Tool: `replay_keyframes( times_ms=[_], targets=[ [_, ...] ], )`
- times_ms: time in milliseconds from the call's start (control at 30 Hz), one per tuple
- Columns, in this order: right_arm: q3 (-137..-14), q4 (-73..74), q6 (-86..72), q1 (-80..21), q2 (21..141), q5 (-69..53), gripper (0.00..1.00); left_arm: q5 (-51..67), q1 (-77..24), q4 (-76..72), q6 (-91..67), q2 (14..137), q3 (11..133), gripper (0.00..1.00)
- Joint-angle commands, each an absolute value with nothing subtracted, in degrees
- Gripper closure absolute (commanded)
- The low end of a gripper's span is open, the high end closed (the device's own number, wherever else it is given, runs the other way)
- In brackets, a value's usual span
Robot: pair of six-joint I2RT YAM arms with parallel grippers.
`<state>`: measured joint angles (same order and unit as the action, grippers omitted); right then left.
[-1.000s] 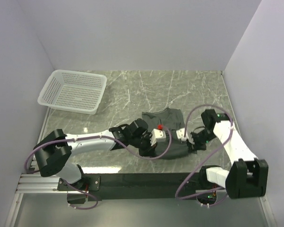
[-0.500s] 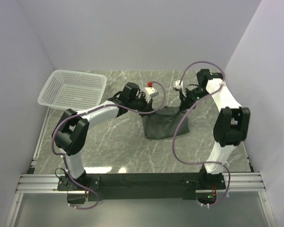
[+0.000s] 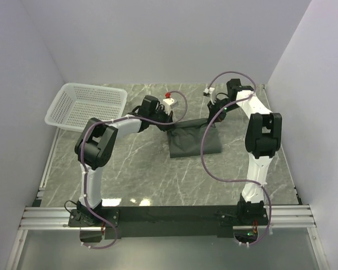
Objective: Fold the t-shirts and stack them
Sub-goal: Fold the tshirt
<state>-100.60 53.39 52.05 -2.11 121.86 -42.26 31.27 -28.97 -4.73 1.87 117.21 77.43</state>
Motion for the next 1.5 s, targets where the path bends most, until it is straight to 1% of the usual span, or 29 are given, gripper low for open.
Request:
replay_keyframes(
  times_ms=[0,233,533,700,767,800,833,867,900,933,967,1000,1067,1100,1233,1267,1300,1333,1400,1433,1467],
  targets=[
    [-103.1,50.1,47.3,-2.8,122.6,-39.4,1.0,30.2,-29.3,-3.3,2.2,117.9,80.1,1.0],
    [-103.3,47.6,43.8,-5.3,123.5,-34.8,1.0,26.7,-29.0,-3.1,1.6,117.8,80.1,1.0],
    [-104.1,46.0,40.3,-6.3,124.5,-31.7,1.0,27.8,-29.0,-3.2,0.4,115.3,78.6,1.0],
    [-103.8,43.8,38.0,-6.4,124.6,-30.2,1.0,27.2,-29.1,-2.7,-3.3,113.0,78.0,0.99],
    [-103.2,41.6,36.6,-6.5,124.5,-28.9,0.98,25.9,-29.0,-2.6,-4.0,112.8,78.0,0.99],
    [-102.8,40.4,34.5,-6.6,124.4,-28.1,0.95,25.1,-29.0,-2.1,-4.4,112.8,78.1,0.95],
    [-102.6,39.4,33.3,-6.8,123.9,-27.5,0.86,24.4,-29.0,-1.9,-4.7,112.8,78.2,0.91],
    [-102.0,37.0,32.0,-6.6,123.6,-25.9,0.66,21.6,-29.0,-1.9,-6.0,112.2,78.2,0.85],
    [-101.6,35.9,29.1,-6.7,123.1,-25.1,0.53,20.3,-29.0,-2.5,-6.6,111.7,78.0,0.76],
    [-101.2,34.7,28.1,-6.7,121.8,-24.6,0.16,19.1,-29.0,-3.2,-6.9,111.1,77.7,0.71],
    [-100.1,33.1,27.8,-6.7,121.0,-24.2,0.14,16.5,-29.0,-3.7,-7.7,109.5,77.0,0.66],
    [-99.3,32.1,26.8,-6.7,120.2,-23.7,0.14,15.5,-29.1,-4.2,-7.9,108.7,76.6,0.55],
    [-96.7,29.3,26.0,-6.5,116.7,-22.7,0.13,13.7,-29.1,-4.6,-8.3,106.5,76.3,0.46],
    [-96.1,28.7,25.8,-6.4,115.6,-22.8,0.12,12.4,-29.1,-4.4,-8.3,105.7,76.2,0.38],
    [-92.5,28.1,26.4,-4.6,109.2,-27.2,0.11,12.0,-29.1,-4.1,-7.4,101.5,74.2,0.37],
    [-90.5,28.4,27.2,-4.1,108.3,-29.9,0.1,12.6,-29.1,-4.7,-7.6,99.5,72.6,0.38],
    [-90.1,29.3,27.2,-3.1,107.7,-35.5,0.1,14.5,-29.2,-5.4,-8.2,98.6,71.7,0.39],
    [-91.0,31.7,28.4,-2.6,107.5,-39.0,0.1,15.5,-29.1,-5.6,-10.3,97.4,70.8,0.39],
    [-92.5,39.9,31.0,-2.5,108.5,-44.3,0.09,20.3,-29.1,-5.2,-13.5,97.4,70.9,0.43],
    [-92.8,43.2,31.5,-2.5,108.6,-45.4,0.22,21.7,-29.1,-5.2,-17.0,98.4,71.5,0.47],
    [-92.8,44.9,32.3,-2.5,108.7,-46.7,0.3,23.9,-29.2,-5.5,-18.9,99.2,71.9,0.57]
  ],
)
